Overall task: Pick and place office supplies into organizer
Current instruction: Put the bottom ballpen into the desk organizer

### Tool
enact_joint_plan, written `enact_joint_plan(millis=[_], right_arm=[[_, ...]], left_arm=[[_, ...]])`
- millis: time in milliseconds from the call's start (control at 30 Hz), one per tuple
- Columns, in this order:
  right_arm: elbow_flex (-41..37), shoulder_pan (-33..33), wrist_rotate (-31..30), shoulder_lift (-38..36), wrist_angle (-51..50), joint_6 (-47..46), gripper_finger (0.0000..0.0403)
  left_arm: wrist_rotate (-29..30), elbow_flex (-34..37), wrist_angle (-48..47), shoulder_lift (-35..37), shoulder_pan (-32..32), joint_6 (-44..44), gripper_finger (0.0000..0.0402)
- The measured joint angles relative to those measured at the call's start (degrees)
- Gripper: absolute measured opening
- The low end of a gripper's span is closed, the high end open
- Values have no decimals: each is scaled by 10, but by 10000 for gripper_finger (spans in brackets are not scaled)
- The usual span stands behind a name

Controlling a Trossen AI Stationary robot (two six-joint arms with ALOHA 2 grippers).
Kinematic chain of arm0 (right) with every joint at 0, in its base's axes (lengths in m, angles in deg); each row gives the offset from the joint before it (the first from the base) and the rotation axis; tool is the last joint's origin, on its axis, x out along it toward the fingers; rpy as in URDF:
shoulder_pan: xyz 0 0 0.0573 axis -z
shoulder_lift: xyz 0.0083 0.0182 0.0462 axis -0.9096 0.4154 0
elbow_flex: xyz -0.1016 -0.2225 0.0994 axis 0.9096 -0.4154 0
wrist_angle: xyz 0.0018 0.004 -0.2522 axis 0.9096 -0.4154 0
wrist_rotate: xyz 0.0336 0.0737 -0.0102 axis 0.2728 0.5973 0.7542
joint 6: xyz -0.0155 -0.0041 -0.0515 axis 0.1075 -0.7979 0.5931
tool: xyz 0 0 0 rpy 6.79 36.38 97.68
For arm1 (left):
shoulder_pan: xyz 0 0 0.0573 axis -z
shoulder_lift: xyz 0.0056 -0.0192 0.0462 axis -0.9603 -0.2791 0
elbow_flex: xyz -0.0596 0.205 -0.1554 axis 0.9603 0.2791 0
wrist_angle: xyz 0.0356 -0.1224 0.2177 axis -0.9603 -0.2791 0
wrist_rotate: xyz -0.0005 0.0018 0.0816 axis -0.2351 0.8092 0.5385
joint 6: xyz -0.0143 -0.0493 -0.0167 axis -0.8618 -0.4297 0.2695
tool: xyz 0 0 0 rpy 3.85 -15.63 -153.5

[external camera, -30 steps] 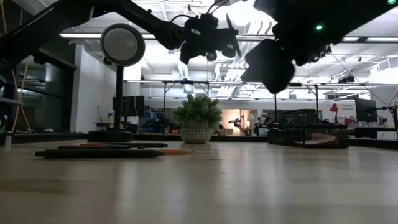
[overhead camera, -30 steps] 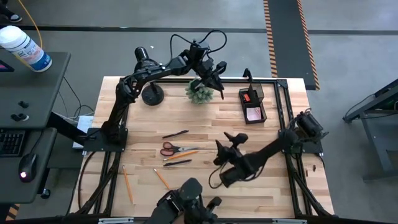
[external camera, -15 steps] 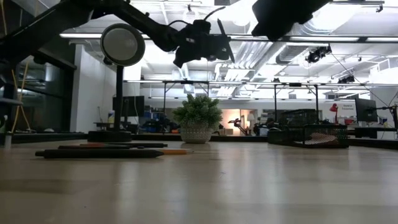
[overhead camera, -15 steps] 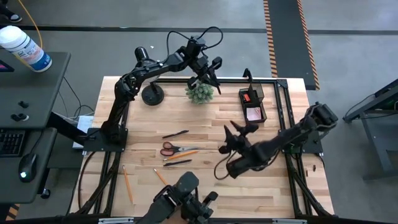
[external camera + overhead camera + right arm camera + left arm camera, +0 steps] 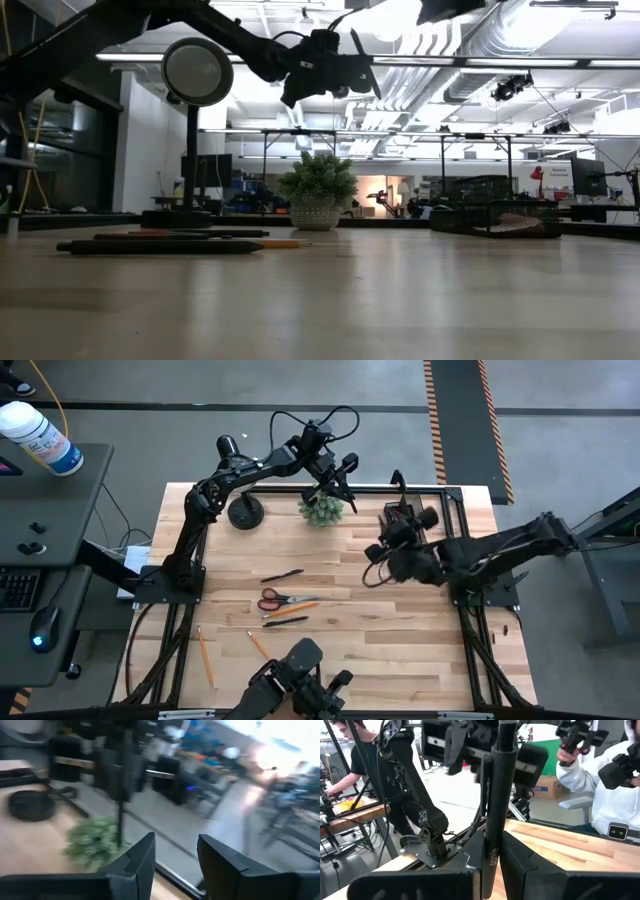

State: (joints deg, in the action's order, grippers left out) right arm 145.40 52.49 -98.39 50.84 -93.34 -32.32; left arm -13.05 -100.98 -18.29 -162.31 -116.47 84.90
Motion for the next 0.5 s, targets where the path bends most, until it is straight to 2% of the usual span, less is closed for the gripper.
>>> enact_joint_plan(millis=[133, 233, 367, 500], right_arm=[[0, 52, 181, -11, 154, 158, 173], [0, 90, 292, -10, 219, 235, 200], [0, 138, 372, -11, 224, 256, 223], [0, 183, 430, -6, 235, 267, 226]], left_arm=[[0, 0, -6, 0, 0, 0, 23], [0, 0, -10, 0, 1, 0, 23], [0, 0, -10, 0, 1, 0, 23], [0, 0, -10, 0, 1, 0, 23]])
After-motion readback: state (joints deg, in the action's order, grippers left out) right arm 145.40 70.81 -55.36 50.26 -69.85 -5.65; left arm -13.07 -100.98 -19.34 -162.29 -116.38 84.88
